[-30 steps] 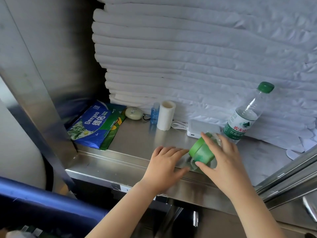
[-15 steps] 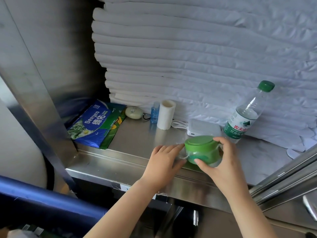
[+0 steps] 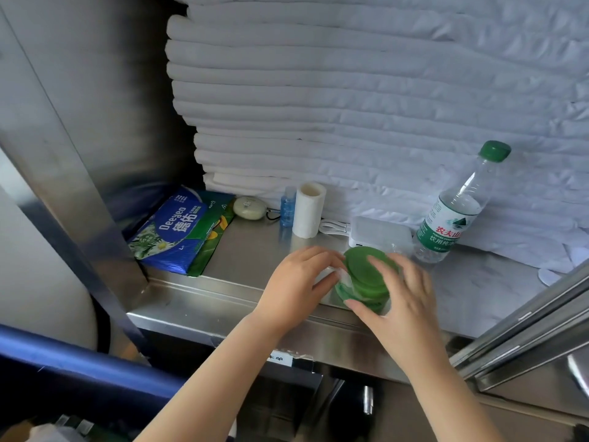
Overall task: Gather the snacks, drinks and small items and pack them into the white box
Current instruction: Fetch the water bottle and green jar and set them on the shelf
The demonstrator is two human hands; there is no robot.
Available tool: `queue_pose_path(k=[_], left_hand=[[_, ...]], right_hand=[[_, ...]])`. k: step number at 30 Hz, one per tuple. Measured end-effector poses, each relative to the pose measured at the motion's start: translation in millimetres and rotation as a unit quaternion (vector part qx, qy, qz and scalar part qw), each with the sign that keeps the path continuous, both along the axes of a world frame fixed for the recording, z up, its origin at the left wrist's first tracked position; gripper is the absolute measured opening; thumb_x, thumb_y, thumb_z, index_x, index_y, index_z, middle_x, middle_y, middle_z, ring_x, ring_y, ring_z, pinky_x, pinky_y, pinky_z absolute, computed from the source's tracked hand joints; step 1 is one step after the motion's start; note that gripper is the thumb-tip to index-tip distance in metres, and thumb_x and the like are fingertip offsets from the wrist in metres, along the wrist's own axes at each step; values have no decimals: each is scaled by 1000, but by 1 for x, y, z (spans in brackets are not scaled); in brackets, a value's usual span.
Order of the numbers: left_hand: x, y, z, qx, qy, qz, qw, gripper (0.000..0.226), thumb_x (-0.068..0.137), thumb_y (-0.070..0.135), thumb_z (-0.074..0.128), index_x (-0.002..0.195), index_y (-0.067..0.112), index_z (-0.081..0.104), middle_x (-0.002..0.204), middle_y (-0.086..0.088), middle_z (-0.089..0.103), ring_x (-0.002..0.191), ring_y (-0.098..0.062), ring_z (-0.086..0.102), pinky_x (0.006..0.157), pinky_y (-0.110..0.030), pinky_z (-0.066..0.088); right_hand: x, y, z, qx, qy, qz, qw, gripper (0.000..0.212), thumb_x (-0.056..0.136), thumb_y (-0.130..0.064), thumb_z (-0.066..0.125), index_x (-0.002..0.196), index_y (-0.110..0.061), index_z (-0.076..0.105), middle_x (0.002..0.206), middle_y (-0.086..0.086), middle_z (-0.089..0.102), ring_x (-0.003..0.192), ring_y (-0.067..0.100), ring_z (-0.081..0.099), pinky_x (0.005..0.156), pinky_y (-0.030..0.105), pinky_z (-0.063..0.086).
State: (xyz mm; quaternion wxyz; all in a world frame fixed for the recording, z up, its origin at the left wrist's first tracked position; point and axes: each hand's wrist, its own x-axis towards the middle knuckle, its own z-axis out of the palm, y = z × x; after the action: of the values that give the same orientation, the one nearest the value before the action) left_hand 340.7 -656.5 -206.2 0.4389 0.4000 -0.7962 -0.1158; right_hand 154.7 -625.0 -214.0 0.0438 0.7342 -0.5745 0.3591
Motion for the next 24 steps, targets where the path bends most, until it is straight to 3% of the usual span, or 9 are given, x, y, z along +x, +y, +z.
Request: queue_pose_path(k=[2, 4, 8, 11, 14, 16, 20, 22, 24], left_hand=[[-1, -4, 5, -8, -16, -1, 1000, 11, 87, 21, 62, 89, 13, 69, 96, 4, 69, 92, -15, 60, 85, -27, 42], [-2, -8, 7, -13, -18, 5, 1000, 13, 87, 25, 63, 88, 14, 70, 94, 4, 69, 92, -17, 61, 86, -31, 43], [-9, -14, 6, -14, -15, 0, 1000, 11, 84, 23, 69, 89, 14, 72, 95, 4, 68, 95, -16, 60, 86, -30, 44], [-15, -17, 1, 20, 0, -13, 1000, 12, 85, 21, 68, 90, 11, 71, 96, 2, 68, 96, -16, 60, 83, -32, 47], [-18, -21, 2, 41, 17, -8, 999, 10, 85, 22, 68, 88, 13, 70, 91, 4, 68, 89, -13, 59, 77, -31, 47], [-19, -25, 5, 40, 5, -6, 999, 8, 84, 20, 69, 86, 12, 69, 86, 4, 67, 83, -13, 57, 74, -30, 46], [-17, -25, 4, 61, 28, -11, 998, 10, 89, 16, 63, 95, 13, 69, 92, 4, 68, 89, -6, 55, 78, -15, 42], [-13, -21, 2, 99, 57, -26, 993, 19, 94, 14, 55, 109, 14, 65, 103, 6, 67, 99, -2, 55, 85, -13, 42], [-8, -17, -1, 116, 28, -48, 992, 26, 95, 21, 52, 121, 18, 59, 115, 8, 63, 111, -2, 52, 94, -16, 40]], right_hand=[[1, -3, 2, 22, 6, 16, 1000, 55, 70, -39, 77, 117, -14, 64, 122, 1, 56, 112, 23, 48, 97, 42, 44], [-1, -6, 5, 66, 3, 37, 997, 49, 72, -29, 79, 117, -15, 64, 126, -3, 56, 118, 21, 48, 101, 40, 42], [-9, -10, 12, 140, -22, 106, 984, 43, 79, -24, 74, 120, -23, 61, 133, -31, 37, 134, -2, 31, 108, 17, 26], [-11, -6, 13, 150, -49, 123, 980, 62, 80, -22, 73, 134, -30, 43, 130, -46, 24, 129, -14, 26, 99, -2, 18], [-6, 0, 10, 87, -56, 115, 988, 82, 78, -19, 74, 144, -28, 27, 144, -19, 36, 131, -1, 35, 105, 9, 26], [-3, 1, 6, 12, -8, 114, 993, 67, 77, -20, 73, 136, -25, 43, 139, -8, 44, 128, 9, 41, 107, 22, 32], [-2, 0, -4, -7, 29, 101, 994, 41, 78, -15, 75, 117, -18, 62, 123, -7, 55, 112, 13, 50, 102, 22, 35], [-5, 0, -8, -7, 22, 90, 996, 40, 80, -17, 73, 118, -15, 62, 124, -6, 56, 114, 12, 49, 104, 19, 32], [-8, 0, -11, 0, 4, 81, 997, 41, 83, -22, 68, 122, -14, 61, 129, -6, 55, 122, 10, 47, 107, 22, 32]])
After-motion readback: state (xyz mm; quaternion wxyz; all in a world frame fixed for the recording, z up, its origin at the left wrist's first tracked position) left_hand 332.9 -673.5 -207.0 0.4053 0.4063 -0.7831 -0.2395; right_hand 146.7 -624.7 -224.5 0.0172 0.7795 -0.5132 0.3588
